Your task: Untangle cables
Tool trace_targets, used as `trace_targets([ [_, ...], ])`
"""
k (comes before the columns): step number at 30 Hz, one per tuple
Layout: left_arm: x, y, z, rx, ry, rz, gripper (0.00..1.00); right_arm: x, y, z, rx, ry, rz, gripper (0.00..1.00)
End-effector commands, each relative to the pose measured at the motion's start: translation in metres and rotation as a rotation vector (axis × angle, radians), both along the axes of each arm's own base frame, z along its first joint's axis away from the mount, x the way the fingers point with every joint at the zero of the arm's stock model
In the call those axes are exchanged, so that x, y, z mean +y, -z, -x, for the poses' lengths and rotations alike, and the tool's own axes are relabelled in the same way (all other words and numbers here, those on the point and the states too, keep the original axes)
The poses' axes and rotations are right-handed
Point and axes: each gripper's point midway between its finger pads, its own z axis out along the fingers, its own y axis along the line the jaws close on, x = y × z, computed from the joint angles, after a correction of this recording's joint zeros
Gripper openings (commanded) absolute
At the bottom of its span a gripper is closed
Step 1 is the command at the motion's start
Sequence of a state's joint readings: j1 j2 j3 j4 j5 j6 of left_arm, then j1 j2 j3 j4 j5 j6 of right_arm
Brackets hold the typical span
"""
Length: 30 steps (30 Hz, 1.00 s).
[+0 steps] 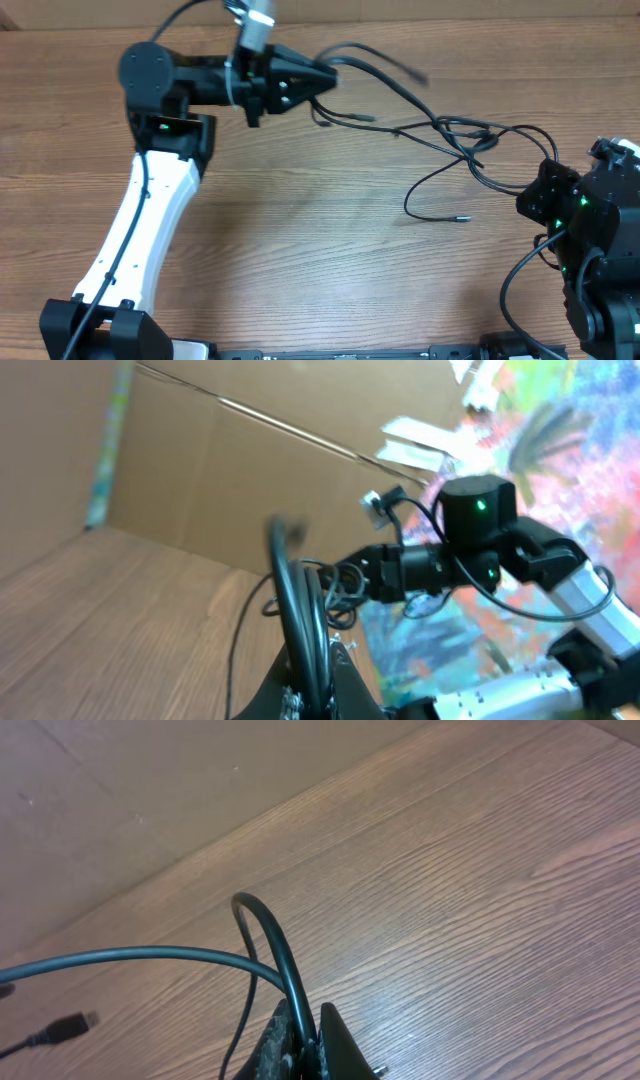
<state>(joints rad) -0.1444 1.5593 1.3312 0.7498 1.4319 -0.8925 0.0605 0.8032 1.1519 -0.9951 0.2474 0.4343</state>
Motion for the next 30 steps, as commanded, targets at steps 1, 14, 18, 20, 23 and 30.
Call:
trace_targets([
  [1,0.024,-0.026,-0.008,-0.006,-0.112,0.041,0.04,-0.016,-0.007,0.003,-0.020,0.098,0.014,0.04],
  [14,0.059,-0.028,-0.029,0.052,-0.224,0.059,0.04,-0.024,-0.002,0.010,-0.039,0.250,-0.122,0.04],
  [18,0.066,-0.029,-0.034,0.052,-0.253,0.066,0.04,-0.025,0.000,0.011,-0.035,0.263,-0.130,0.04],
  [20,0.072,-0.030,-0.038,0.052,-0.279,0.074,0.04,-0.027,0.002,0.014,-0.028,0.282,-0.134,0.04],
  [23,0.074,-0.030,-0.038,0.058,-0.281,0.074,0.04,-0.027,0.002,0.014,-0.029,0.283,-0.132,0.06],
  [30,0.074,-0.030,-0.039,0.059,-0.282,0.075,0.04,-0.011,0.011,0.015,0.023,0.201,-0.177,0.95],
])
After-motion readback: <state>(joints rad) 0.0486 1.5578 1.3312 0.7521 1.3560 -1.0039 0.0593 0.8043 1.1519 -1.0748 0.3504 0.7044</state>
